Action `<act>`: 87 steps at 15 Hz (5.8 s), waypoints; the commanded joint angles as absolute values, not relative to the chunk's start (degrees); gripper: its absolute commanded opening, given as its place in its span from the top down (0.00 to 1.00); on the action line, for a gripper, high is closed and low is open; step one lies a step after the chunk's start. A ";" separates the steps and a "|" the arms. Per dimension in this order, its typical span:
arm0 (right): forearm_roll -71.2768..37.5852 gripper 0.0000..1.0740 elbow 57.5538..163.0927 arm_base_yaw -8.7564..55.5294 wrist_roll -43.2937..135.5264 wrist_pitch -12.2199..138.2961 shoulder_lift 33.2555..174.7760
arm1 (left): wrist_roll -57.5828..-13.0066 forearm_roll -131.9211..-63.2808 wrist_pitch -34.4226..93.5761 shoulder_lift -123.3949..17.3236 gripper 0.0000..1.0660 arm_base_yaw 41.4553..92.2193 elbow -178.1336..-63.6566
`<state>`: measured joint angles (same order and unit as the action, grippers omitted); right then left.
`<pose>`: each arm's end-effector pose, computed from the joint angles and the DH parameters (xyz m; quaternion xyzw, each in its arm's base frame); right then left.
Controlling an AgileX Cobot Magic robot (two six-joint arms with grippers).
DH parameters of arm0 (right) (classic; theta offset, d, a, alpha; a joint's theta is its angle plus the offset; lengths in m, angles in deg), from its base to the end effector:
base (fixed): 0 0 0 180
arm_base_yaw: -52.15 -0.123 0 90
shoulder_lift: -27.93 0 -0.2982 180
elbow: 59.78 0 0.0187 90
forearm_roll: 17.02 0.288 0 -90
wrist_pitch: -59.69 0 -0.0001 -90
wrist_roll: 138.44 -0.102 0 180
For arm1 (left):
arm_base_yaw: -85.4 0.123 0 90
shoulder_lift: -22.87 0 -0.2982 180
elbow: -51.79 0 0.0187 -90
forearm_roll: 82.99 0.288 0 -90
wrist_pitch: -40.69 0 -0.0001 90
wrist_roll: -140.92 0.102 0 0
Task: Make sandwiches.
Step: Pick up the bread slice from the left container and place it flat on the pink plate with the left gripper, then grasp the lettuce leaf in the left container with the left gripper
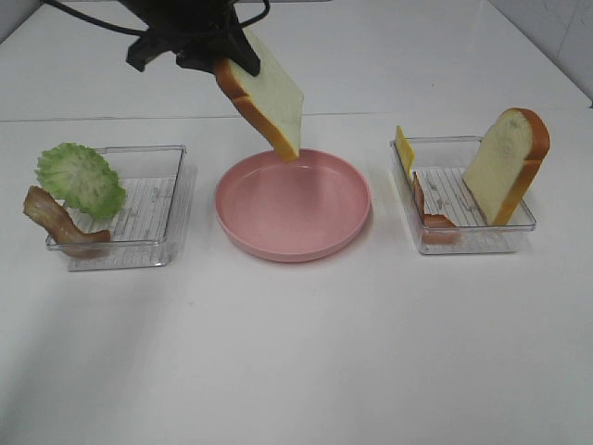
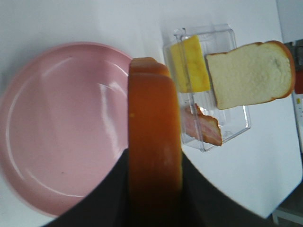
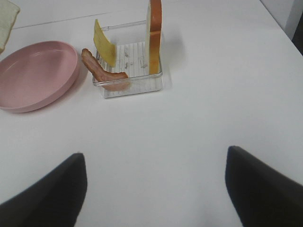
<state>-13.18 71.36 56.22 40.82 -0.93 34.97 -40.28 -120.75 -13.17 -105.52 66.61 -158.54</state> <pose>0.0235 0.0043 0.2910 0.0343 0.8493 0.0182 0.5265 0.4792 -0.2163 0.2619 0.0200 0.9258 -0.3351 0.1740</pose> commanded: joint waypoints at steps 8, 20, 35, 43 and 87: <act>-12.84 0.30 71.19 56.62 41.22 -0.65 34.23 | -29.97 -135.30 -9.61 -119.73 1.00 65.86 -158.54; -12.61 0.30 71.19 56.62 41.22 -0.65 34.23 | -30.37 -139.48 -9.38 -123.22 0.56 65.86 -158.54; -12.61 0.30 71.19 56.62 41.22 -0.65 34.23 | -34.21 -110.84 -13.05 -111.19 0.23 65.86 -158.60; -12.61 0.30 71.19 56.62 41.22 -0.65 34.23 | -54.89 -83.33 -29.72 -99.67 0.25 66.89 -158.60; -12.20 0.30 71.19 56.62 41.22 -0.65 34.29 | -54.78 -76.97 -7.44 -111.31 0.40 79.67 -146.51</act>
